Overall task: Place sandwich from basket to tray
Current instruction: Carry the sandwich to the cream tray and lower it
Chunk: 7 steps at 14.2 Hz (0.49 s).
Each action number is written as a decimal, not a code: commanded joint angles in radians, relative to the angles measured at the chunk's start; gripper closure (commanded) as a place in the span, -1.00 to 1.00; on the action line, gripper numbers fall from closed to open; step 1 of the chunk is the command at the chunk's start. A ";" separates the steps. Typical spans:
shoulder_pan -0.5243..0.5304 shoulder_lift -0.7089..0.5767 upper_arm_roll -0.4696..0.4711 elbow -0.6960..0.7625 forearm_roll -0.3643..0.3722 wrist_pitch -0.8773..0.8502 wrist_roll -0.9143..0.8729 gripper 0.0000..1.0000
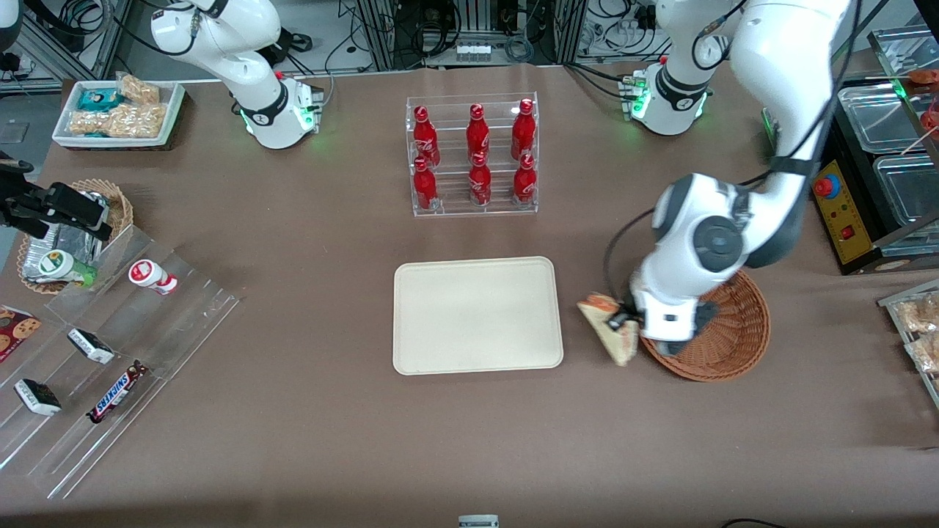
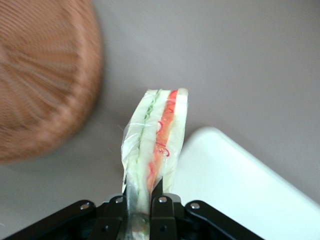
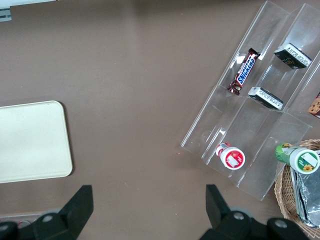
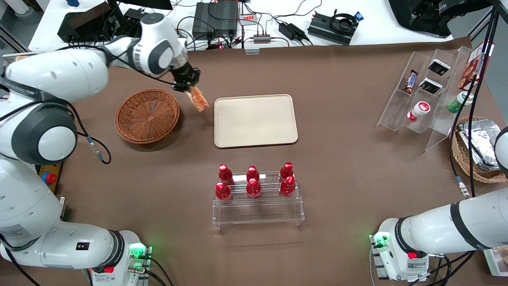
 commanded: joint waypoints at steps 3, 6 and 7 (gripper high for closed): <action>-0.185 0.157 -0.006 0.200 0.136 -0.022 -0.002 0.83; -0.297 0.264 -0.006 0.323 0.228 -0.022 0.000 0.81; -0.329 0.289 -0.006 0.341 0.256 -0.022 -0.002 0.81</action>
